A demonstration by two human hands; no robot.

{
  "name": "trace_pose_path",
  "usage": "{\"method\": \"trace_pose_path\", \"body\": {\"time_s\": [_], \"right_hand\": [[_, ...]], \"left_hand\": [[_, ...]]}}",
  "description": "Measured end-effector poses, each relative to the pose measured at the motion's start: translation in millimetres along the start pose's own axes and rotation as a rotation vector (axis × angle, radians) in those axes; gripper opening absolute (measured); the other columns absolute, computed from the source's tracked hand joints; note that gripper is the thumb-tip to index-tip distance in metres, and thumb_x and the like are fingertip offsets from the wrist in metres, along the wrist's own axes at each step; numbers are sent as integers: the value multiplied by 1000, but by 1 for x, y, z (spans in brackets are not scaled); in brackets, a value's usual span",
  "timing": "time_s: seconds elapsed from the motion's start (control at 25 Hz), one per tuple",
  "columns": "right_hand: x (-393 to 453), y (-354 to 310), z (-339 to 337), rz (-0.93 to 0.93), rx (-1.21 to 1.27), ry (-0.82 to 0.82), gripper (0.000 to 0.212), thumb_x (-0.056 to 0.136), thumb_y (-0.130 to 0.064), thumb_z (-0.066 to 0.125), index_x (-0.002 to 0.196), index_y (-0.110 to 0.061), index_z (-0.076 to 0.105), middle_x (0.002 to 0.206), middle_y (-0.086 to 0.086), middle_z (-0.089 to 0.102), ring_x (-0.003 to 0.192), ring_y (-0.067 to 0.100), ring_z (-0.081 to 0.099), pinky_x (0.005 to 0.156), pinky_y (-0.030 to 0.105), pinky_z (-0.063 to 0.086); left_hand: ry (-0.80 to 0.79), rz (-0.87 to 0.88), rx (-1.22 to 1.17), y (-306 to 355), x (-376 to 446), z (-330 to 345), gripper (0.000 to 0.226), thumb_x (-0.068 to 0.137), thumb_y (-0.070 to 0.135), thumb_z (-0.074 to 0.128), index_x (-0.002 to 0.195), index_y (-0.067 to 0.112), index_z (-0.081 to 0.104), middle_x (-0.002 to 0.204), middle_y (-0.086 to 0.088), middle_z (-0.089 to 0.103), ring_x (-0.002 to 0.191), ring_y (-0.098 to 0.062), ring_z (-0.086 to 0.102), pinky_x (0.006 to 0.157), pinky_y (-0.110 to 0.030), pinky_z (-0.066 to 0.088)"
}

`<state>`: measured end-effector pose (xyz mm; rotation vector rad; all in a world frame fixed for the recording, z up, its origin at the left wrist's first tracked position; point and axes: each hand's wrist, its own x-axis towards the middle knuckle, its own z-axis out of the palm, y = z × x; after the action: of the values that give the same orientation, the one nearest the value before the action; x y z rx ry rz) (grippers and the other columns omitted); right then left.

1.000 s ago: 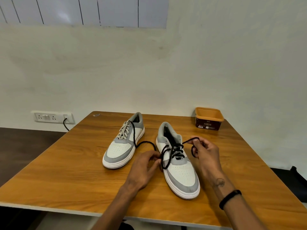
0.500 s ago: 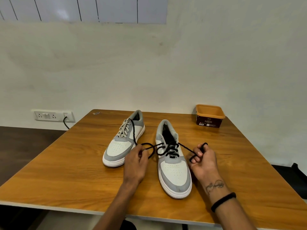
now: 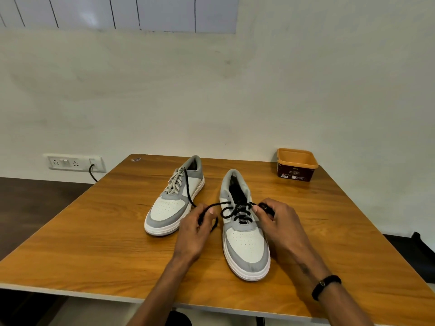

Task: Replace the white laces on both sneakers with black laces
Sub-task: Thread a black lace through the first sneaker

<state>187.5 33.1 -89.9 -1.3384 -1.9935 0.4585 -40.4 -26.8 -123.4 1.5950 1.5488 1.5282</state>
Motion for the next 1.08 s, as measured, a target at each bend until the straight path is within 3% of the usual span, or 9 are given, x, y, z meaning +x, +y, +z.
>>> {"method": "trace_pose_path", "body": {"time_s": [0.08,0.28,0.52,0.64,0.72,0.8,0.88,0.96,1.08], "right_hand": [[-3,3,-4,18,75,46,31,105,-50,54,87,-28,66,73,-5,65,67,14,60,58,38,50],[-11,14,-10,139,252,102,34,106,-44,55,82,-21,63,69,-2,58,59,4,47,54,23,40],[-13,35,-31,316,363,259,35,106,-39,56,88,-12,69,85,16,68,79,27,60,68,36,47],[-16,38,-35,325,349,260,32,104,-41,60,88,-15,71,85,13,69,82,30,63,68,36,47],[-16,32,-37,307,368,293,26,102,-44,61,100,-20,70,93,3,69,87,20,64,67,30,48],[-14,23,-44,298,422,324,25,104,-47,56,119,-27,60,109,-7,61,95,7,59,69,26,46],[-8,12,-49,307,563,312,21,109,-46,47,120,-29,49,107,-5,56,89,12,54,69,29,43],[-2,-1,-50,295,747,245,18,111,-41,40,107,-24,47,90,1,54,76,15,46,63,30,37],[3,-23,-44,232,938,86,39,102,-47,37,90,-14,54,73,3,55,64,14,42,58,32,32]], "left_hand": [[95,-86,-117,-4,4,-2,27,111,28,49,94,16,67,71,1,63,66,-16,57,60,-31,46],[250,-322,-319,-3,10,-8,32,104,10,38,74,10,51,58,8,40,56,-11,34,53,-28,29],[328,-344,-483,-4,9,-13,33,97,6,32,66,17,37,55,5,27,53,-12,18,53,-38,11],[340,-337,-517,-6,10,-13,28,95,14,34,67,17,37,55,5,27,54,-13,17,52,-36,11],[337,-320,-495,-4,9,-13,22,89,23,40,70,15,43,56,4,33,56,-16,22,51,-35,15],[345,-248,-387,0,4,-11,19,93,27,46,87,15,59,68,1,52,64,-18,42,55,-33,32],[332,-97,-196,4,-4,-4,32,95,36,52,124,27,61,108,3,65,98,-12,60,78,-29,48],[301,112,100,5,-10,3,51,96,46,57,144,29,51,138,7,54,130,-10,50,101,-30,46],[277,380,440,13,-15,14,48,97,46,60,142,27,58,147,3,48,142,-20,42,113,-46,41]]}}
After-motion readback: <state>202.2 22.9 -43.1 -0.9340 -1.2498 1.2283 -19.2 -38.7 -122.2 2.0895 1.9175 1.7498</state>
